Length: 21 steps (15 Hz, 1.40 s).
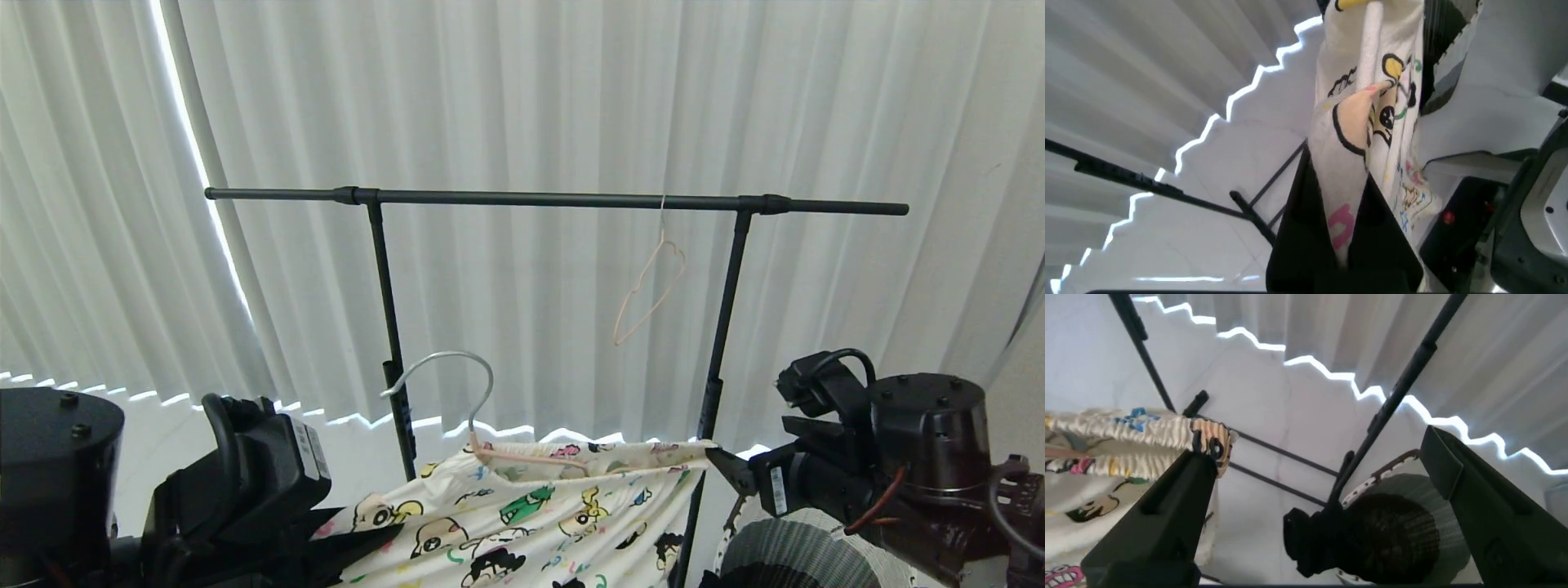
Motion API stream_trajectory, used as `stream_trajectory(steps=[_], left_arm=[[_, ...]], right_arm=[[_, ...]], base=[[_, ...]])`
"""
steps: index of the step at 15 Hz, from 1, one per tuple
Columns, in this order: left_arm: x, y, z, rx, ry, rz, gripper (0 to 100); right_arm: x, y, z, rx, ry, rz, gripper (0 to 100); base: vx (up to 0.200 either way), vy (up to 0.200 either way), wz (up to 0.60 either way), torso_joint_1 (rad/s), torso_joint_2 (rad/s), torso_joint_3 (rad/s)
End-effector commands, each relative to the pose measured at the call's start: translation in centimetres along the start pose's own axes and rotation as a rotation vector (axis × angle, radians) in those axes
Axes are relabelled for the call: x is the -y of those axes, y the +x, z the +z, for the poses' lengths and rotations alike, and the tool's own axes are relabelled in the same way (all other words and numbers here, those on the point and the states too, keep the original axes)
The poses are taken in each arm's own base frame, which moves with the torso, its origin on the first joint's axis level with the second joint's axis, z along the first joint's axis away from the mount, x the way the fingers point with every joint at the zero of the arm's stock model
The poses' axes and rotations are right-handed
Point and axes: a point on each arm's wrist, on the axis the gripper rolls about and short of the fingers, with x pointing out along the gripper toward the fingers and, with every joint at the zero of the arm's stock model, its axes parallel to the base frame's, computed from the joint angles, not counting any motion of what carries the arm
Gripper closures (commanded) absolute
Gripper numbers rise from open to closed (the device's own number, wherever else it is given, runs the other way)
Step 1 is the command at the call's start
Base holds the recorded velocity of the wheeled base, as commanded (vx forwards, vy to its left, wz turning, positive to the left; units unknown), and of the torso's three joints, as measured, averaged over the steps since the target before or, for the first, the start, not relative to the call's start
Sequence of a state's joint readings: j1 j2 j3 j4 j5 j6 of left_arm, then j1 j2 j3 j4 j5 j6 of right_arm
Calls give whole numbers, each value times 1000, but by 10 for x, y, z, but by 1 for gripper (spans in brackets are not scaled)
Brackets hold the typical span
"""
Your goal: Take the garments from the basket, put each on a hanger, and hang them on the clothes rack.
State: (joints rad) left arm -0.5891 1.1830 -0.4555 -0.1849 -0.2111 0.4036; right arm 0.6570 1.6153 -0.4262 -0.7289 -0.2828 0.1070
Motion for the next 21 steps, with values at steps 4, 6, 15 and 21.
stream_trajectory(steps=[4,6,15,21], left_arm=[[-9,33,1,-144,-32,90,100],[-8,36,7,-128,-58,82,100],[24,36,32,51,30,-56,100],[44,35,37,77,89,-141,100]], right_arm=[[-12,-57,75,82,-10,200,0],[-20,-77,79,75,-39,261,0],[-31,-96,63,30,-481,564,0],[-53,-57,47,-25,-768,717,0]], base=[[0,0,0,0,0,0],[0,0,0,0,0,0],[0,0,0,0,0,0],[0,0,0,0,0,0]])
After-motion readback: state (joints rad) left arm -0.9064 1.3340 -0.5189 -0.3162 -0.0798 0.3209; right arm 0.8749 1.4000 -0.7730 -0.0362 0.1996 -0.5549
